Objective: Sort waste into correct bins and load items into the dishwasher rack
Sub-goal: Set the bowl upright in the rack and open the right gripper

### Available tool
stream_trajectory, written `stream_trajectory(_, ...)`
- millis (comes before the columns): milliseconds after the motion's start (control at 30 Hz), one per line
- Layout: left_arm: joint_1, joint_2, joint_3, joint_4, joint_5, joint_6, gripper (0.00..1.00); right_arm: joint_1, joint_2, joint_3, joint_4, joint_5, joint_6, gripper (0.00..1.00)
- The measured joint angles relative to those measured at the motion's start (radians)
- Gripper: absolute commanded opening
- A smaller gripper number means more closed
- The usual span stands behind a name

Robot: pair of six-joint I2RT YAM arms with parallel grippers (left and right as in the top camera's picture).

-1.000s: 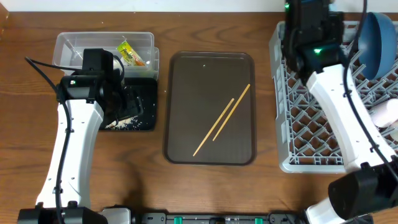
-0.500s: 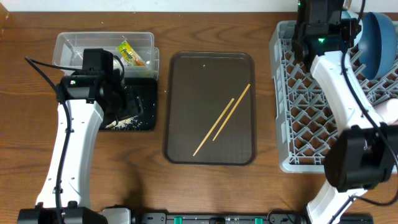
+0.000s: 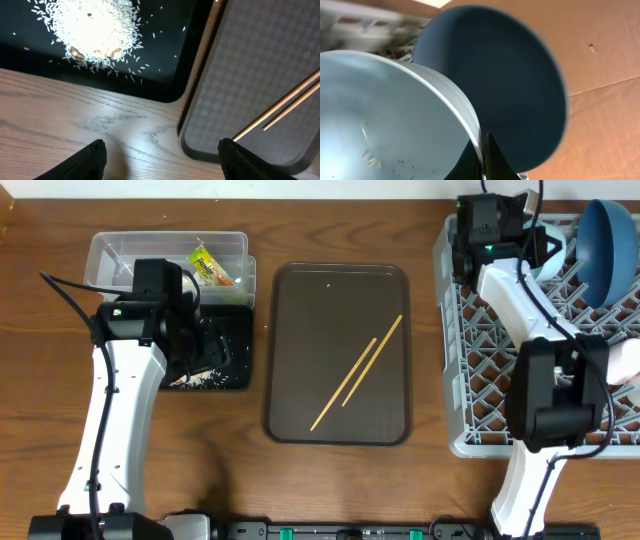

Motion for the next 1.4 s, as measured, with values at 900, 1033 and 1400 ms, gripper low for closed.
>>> stream_trajectory(900,0.0,0.0,0.0,0.005,0.0,0.0,0.75,0.148,0.04,0.0,-0.079,0.022,-0.018,0.43)
stream_trajectory(1033,0.0,0.0,0.0,0.005,0.0,0.0,0.75,0.156,0.04,0.0,-0.127,0.019,0.011,0.5)
stream_trajectory(1400,0.0,0.0,0.0,0.004,0.0,0.0,0.75,0.155,-0.021,-0.005,-0.29,-0.247,0.141,0.73)
